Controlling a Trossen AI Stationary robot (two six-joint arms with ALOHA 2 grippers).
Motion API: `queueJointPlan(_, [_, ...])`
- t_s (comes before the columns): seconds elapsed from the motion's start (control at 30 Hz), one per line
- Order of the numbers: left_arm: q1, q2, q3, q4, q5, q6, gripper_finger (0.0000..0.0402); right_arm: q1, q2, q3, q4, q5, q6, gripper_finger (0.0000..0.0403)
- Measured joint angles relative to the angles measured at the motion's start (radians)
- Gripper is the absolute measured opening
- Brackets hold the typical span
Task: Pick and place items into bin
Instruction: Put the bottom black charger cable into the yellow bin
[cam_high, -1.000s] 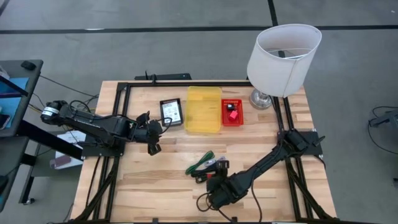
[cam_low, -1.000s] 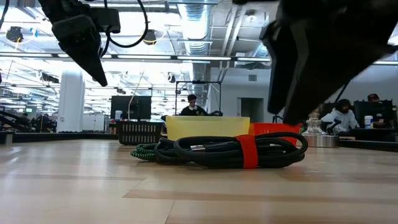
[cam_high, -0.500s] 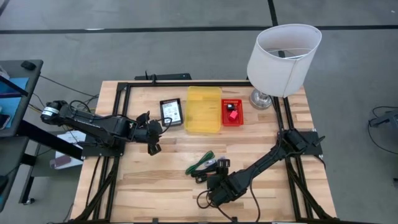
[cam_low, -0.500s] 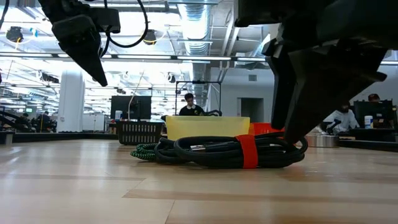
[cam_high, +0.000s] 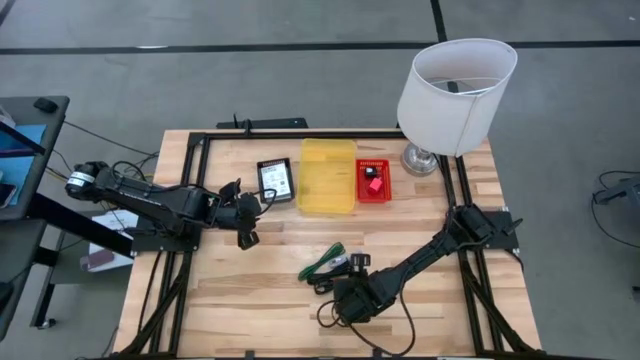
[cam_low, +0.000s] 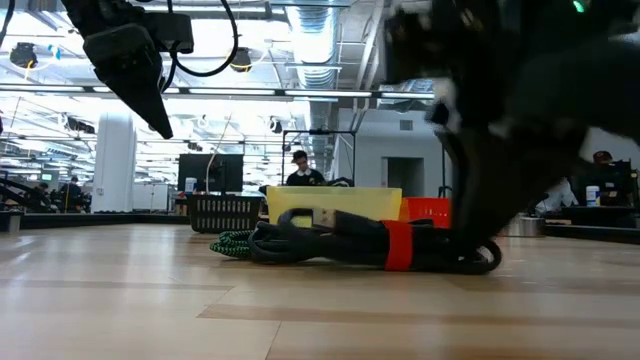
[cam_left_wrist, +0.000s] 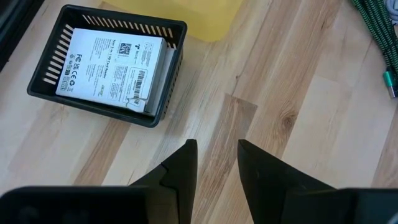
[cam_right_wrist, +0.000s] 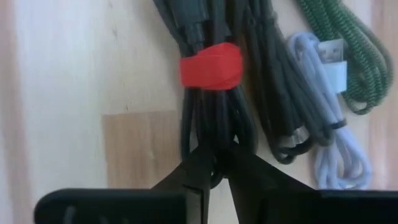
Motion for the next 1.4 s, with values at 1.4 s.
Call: queueJointPlan(1.4, [0.0, 0.0, 0.0, 0.0, 0.0, 0.0, 0.0107, -0.138, 0.0, 0.393, -0.56, 0.373, -0.265, 0.0005])
